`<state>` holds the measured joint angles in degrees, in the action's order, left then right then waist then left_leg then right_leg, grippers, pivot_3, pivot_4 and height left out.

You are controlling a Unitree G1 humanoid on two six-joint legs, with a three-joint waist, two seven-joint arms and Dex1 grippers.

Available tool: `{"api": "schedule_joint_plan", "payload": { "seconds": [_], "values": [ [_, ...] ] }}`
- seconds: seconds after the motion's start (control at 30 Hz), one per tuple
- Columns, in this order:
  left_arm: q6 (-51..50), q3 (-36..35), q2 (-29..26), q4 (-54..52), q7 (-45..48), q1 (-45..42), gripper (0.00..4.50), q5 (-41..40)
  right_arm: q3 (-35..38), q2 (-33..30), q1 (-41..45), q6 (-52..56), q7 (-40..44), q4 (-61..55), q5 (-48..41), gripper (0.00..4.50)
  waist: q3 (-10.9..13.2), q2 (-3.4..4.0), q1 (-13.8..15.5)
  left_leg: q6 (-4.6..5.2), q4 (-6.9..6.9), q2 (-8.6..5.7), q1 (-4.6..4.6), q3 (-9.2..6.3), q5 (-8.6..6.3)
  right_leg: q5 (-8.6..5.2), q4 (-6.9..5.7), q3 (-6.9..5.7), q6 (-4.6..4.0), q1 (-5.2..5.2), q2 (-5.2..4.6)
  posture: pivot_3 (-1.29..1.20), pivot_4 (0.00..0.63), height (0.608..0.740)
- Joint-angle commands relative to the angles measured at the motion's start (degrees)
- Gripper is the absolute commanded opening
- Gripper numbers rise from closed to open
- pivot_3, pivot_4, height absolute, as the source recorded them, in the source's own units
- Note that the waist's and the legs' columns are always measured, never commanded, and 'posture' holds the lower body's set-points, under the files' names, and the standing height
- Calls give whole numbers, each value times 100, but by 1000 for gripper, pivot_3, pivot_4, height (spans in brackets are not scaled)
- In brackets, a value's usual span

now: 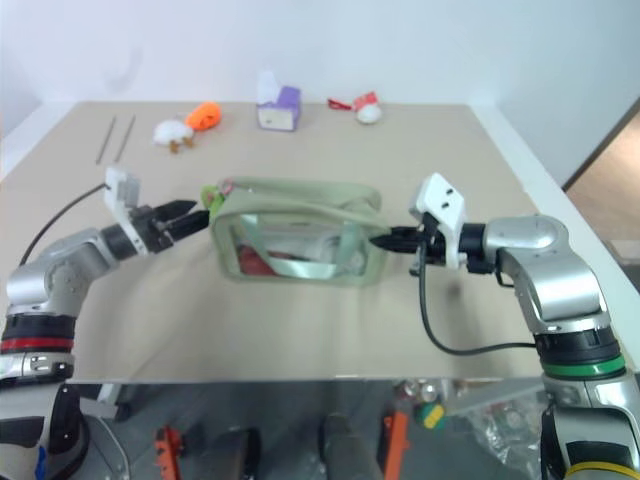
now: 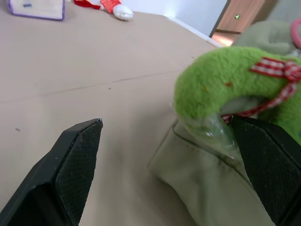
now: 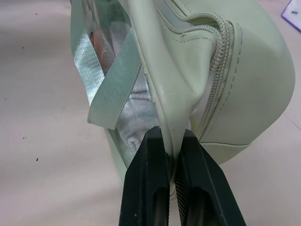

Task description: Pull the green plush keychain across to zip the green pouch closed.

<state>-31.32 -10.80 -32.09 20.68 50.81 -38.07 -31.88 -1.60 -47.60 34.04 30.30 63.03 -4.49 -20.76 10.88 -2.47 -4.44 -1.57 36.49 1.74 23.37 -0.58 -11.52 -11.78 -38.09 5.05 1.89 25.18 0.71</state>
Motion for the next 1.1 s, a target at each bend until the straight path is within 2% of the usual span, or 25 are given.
{"api": "schedule_joint_plan", "payload": {
  "seconds": [0.03, 0.07, 0.1, 0.33, 0.4, 0.43, 0.47, 0.77, 1.1],
  "values": [
    [170, -35, 36, 34, -24, -172, 4500, 94, 94, -16, -21, 7, -30, -193, -47, 67, 0, 0, -1, 0, 0, 0, 0, 0, 0, 0, 0, 1, 0, 0, 0, 0, 150, 740],
    [171, -52, 57, 30, -44, -180, 3992, 96, 97, -22, -33, 9, -34, -207, -51, 0, 0, 0, 0, 0, 0, 0, 0, 1, 0, 0, 0, 1, 0, 0, 0, 0, 150, 740],
    [147, -74, 76, 14, -52, -189, 3881, 70, 98, -26, -42, 11, -38, -217, -56, 0, 0, 0, 0, 0, 0, 0, 0, -1, 0, 0, 0, 0, 0, 0, 0, 0, 150, 740],
    [11, -88, 71, -237, 95, -107, 1348, -38, 57, -6, -24, -28, -54, -161, -35, 0, 0, 0, -1, 0, 0, 0, 0, 0, 0, 1, 0, 1, 2, -1, 0, 0, 150, 740],
    [-26, -116, 62, -288, 117, -94, 714, -63, 44, 5, -16, -39, -55, -145, -27, 0, 0, 0, -1, 0, 0, 0, 0, 0, 0, 1, 0, 2, 2, 0, 0, 0, 150, 740],
    [-39, -128, 59, -305, 126, -95, 562, -70, 37, 11, -8, -48, -54, -130, -22, 0, 0, 0, -1, 0, 0, 0, 0, 0, 0, 1, 0, 2, 3, 0, 0, 0, 150, 740],
    [-53, -141, 48, -330, 135, -94, 45, -75, 30, 17, -2, -51, -56, -126, -18, 0, 0, 0, -1, 0, 0, 0, 0, 0, 0, 1, 0, 2, 3, 0, 0, 0, 150, 740],
    [-9, -353, 63, -742, -92, -631, 18, -244, 7, 33, 30, -64, -61, -107, 5, 0, 0, -1, 2, 0, 2, 0, 2, -2, 0, 2, 0, 0, 3, 0, 0, 0, 150, 740],
    [-507, 275, 56, -2078, 421, -1031, 18, -641, 16, 65, 45, -65, -80, -111, 31, 0, 0, 0, -11, -1, -1, -3, -4, 6, 0, 3, 0, 17, 9, -1, 3, 0, 150, 740]
  ]
}}
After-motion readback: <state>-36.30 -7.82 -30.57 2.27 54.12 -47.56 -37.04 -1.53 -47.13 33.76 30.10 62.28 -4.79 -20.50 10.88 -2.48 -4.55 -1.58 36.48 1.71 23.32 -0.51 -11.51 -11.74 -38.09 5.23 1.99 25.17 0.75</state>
